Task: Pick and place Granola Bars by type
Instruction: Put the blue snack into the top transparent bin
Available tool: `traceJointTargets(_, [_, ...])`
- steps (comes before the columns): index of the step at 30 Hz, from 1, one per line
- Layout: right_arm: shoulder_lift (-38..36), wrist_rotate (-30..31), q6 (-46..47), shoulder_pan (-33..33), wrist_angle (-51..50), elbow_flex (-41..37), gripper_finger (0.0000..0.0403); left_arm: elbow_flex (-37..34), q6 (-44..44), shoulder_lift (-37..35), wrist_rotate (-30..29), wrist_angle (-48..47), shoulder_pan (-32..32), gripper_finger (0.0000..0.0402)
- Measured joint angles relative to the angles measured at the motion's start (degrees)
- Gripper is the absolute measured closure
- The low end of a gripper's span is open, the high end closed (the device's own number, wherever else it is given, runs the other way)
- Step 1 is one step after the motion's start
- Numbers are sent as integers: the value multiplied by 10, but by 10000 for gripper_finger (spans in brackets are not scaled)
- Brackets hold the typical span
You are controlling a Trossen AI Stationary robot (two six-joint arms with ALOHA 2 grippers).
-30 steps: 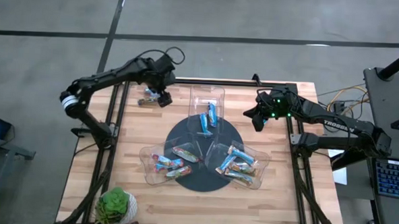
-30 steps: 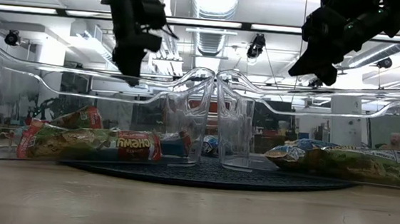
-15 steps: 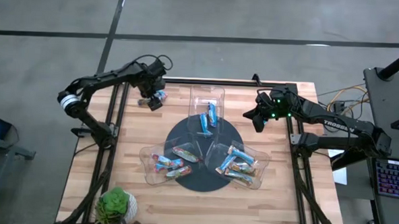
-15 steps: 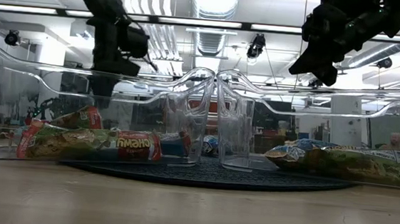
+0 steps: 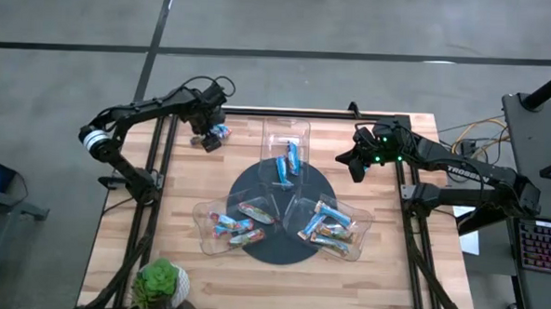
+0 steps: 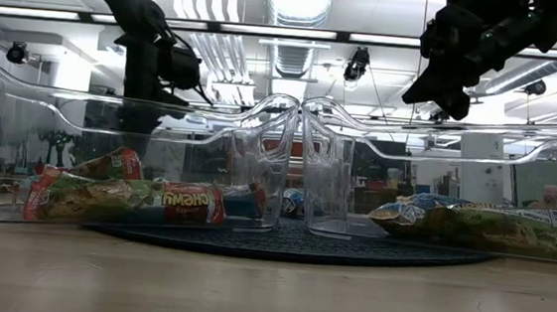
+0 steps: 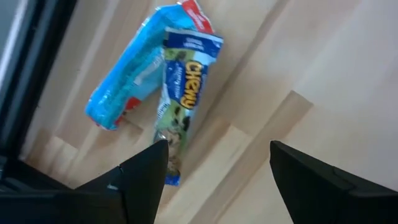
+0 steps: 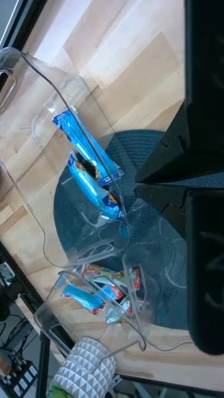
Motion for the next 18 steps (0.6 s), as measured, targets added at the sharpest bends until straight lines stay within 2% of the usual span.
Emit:
traceJointTargets(9, [0, 0, 10, 0, 1, 0, 394, -20, 1, 0, -35, 50, 9, 141])
traceJointTargets(18, [0, 0, 10, 0, 2, 0, 394, -22, -2, 0, -31, 57, 12, 141])
